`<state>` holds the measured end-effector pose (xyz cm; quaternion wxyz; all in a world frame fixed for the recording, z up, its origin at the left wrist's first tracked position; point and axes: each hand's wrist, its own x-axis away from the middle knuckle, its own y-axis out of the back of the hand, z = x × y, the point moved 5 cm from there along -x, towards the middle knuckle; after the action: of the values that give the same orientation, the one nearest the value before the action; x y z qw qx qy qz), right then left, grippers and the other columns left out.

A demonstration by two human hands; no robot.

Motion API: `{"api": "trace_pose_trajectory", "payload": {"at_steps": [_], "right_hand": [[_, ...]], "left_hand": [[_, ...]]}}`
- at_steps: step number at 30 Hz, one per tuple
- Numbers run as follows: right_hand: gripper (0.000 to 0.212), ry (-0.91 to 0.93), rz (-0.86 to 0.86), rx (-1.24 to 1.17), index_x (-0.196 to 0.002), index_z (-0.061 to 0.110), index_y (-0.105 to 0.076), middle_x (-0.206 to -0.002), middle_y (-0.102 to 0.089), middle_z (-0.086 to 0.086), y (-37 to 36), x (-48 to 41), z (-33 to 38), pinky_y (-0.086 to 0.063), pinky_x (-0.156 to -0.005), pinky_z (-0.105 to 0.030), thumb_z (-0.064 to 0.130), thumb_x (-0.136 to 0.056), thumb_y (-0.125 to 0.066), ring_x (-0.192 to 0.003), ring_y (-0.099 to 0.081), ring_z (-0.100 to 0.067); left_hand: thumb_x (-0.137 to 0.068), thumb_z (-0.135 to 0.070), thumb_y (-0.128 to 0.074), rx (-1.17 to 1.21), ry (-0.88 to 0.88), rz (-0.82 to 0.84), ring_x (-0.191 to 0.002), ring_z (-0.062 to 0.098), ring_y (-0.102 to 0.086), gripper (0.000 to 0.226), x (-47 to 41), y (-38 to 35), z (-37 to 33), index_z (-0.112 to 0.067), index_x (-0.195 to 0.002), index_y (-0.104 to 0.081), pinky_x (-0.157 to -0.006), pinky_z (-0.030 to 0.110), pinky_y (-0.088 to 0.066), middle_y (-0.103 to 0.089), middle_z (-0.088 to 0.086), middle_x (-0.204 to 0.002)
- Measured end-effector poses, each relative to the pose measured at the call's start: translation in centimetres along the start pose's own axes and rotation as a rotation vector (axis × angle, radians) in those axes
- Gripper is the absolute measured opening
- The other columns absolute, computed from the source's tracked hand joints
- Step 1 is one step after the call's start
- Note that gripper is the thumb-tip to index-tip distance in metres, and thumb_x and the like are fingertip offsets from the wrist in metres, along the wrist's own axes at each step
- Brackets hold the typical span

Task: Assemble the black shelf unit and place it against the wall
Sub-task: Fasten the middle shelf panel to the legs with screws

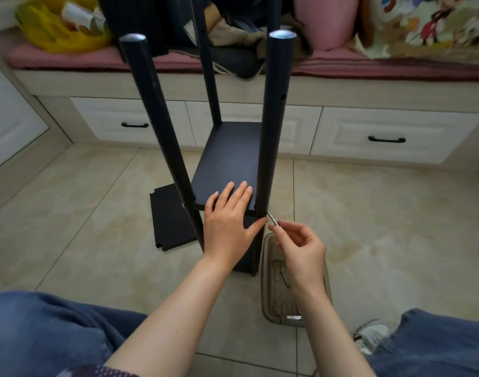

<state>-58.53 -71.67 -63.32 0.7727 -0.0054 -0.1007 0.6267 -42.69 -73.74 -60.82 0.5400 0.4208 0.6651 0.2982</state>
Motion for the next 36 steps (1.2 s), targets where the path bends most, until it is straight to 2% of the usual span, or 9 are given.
{"api": "trace_pose_trajectory", "payload": {"at_steps": [3, 6, 14, 16, 20, 22, 27, 36], "right_hand": [[0.011, 0.065, 0.008, 0.043, -0.089, 0.017, -0.074, -0.084, -0.076, 0.002, -0.4, 0.3, 0.9, -0.056, -0.074, -0.021, 0.012, -0.082, -0.08, -0.083, -0.073, -0.01], [0.01, 0.092, -0.004, 0.048, -0.086, 0.016, -0.073, -0.082, -0.076, 0.002, -0.4, 0.4, 1.2, -0.054, -0.072, -0.019, 0.009, -0.081, -0.08, -0.081, -0.072, -0.01], [0.007, 0.165, 0.021, 0.1, -0.087, 0.011, -0.073, -0.081, -0.074, 0.001, -0.8, 1.2, 1.4, -0.05, -0.067, -0.011, 0.007, -0.083, -0.077, -0.076, -0.069, -0.003], [0.008, 0.166, 0.001, 0.088, -0.086, 0.013, -0.073, -0.081, -0.074, 0.001, -0.5, 1.0, 1.4, -0.051, -0.067, -0.012, 0.007, -0.083, -0.077, -0.076, -0.07, -0.004], [0.009, 0.127, -0.01, 0.056, -0.089, 0.014, -0.072, -0.085, -0.076, -0.003, -0.2, 0.5, 1.0, -0.053, -0.071, -0.017, 0.008, -0.084, -0.076, -0.083, -0.073, -0.011], [0.009, 0.118, -0.001, 0.05, -0.088, 0.014, -0.072, -0.086, -0.076, -0.004, -0.2, 0.3, 1.0, -0.054, -0.073, -0.019, 0.007, -0.084, -0.076, -0.085, -0.073, -0.014], [0.009, 0.149, 0.022, 0.076, -0.086, 0.013, -0.073, -0.081, -0.075, 0.0, -0.4, 0.4, 1.4, -0.052, -0.069, -0.015, 0.007, -0.082, -0.078, -0.08, -0.071, -0.008], [0.009, 0.134, 0.047, 0.084, -0.086, 0.014, -0.074, -0.081, -0.075, 0.003, -0.6, -0.2, 1.3, -0.052, -0.07, -0.015, 0.009, -0.082, -0.079, -0.08, -0.071, -0.007]], "left_hand": [[-0.089, -0.057, -0.064, -0.008, -0.001, 0.0, -0.145, 0.019, -0.04, 0.068, 0.0, 0.0, 0.0, -0.019, -0.144, -0.054, -0.118, 0.041, -0.025, -0.052, -0.003, -0.15], [-0.086, -0.056, -0.069, -0.025, -0.005, -0.019, -0.143, 0.02, -0.044, 0.069, 0.0, 0.1, 0.0, -0.018, -0.142, -0.057, -0.116, 0.044, -0.03, -0.054, -0.002, -0.148], [-0.087, -0.054, -0.069, -0.015, -0.018, -0.03, -0.144, 0.021, -0.042, 0.068, 0.1, -0.3, 0.2, -0.018, -0.143, -0.054, -0.118, 0.04, -0.024, -0.052, -0.002, -0.15], [-0.088, -0.057, -0.065, -0.013, -0.027, -0.05, -0.143, 0.021, -0.044, 0.067, 0.1, -0.2, 0.1, -0.018, -0.142, -0.056, -0.118, 0.039, -0.023, -0.054, -0.001, -0.149], [-0.09, -0.064, -0.044, -0.02, -0.035, -0.094, -0.14, 0.02, -0.047, 0.069, 0.0, 0.0, 0.1, -0.017, -0.139, -0.059, -0.116, 0.035, -0.021, -0.057, -0.002, -0.145], [-0.089, -0.064, -0.043, -0.023, -0.038, -0.101, -0.14, 0.02, -0.047, 0.07, 0.0, -0.1, 0.1, -0.017, -0.139, -0.059, -0.115, 0.036, -0.023, -0.057, -0.002, -0.145], [-0.09, -0.064, -0.043, -0.03, -0.042, -0.106, -0.14, 0.02, -0.047, 0.07, 0.0, -0.3, 0.2, -0.017, -0.14, -0.059, -0.115, 0.037, -0.023, -0.056, -0.002, -0.146], [-0.089, -0.065, -0.043, -0.029, -0.025, -0.08, -0.142, 0.018, -0.044, 0.071, 0.1, -0.4, 0.3, -0.019, -0.142, -0.057, -0.117, 0.038, -0.026, -0.054, -0.003, -0.148]]}}
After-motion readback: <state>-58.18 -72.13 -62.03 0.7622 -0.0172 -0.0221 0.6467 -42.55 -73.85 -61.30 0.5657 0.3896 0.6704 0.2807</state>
